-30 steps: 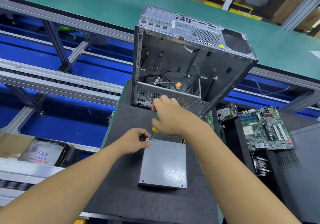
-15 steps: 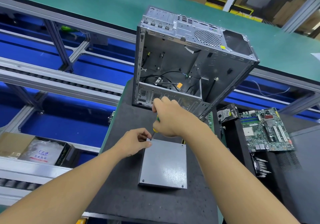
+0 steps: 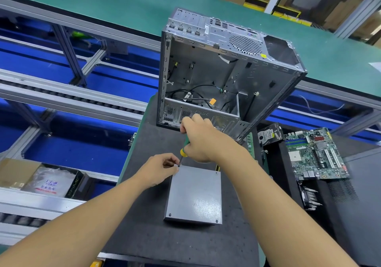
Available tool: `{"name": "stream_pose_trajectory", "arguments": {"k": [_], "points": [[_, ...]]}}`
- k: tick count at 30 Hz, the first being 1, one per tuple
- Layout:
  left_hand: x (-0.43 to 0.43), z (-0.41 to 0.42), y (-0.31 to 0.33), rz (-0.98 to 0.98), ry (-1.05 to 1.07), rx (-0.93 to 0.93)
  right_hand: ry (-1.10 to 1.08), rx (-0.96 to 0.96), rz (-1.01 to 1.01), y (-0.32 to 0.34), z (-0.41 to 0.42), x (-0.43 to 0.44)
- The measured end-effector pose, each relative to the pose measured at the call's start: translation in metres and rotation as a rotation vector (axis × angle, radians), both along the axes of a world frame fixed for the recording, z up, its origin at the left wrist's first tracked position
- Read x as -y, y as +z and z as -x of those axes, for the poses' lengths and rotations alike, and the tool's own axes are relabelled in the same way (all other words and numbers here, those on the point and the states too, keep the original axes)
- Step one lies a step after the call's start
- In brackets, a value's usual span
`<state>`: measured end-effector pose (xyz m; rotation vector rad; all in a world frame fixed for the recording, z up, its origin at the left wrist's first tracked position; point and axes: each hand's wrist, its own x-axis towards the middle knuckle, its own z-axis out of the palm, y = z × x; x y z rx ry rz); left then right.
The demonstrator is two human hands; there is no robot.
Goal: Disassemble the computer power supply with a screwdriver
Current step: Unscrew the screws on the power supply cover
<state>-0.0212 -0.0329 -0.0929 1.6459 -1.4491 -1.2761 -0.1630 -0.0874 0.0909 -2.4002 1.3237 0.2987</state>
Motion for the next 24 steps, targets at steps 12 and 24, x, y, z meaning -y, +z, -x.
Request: {"name": "stream_pose_trajectory", "arguments": {"k": [12, 24], "points": [[0.0001, 0.0009, 0.0008, -0.008, 0.001, -0.007, 0.035, 0.047, 0.08, -0.0018, 0.0017, -0.001], [-0.0006, 0.0009, -0.0009, -0.016, 0.014, -0.03, 0.011, -0.057, 0.204, 0.0001, -0.0014, -0.0057]]}}
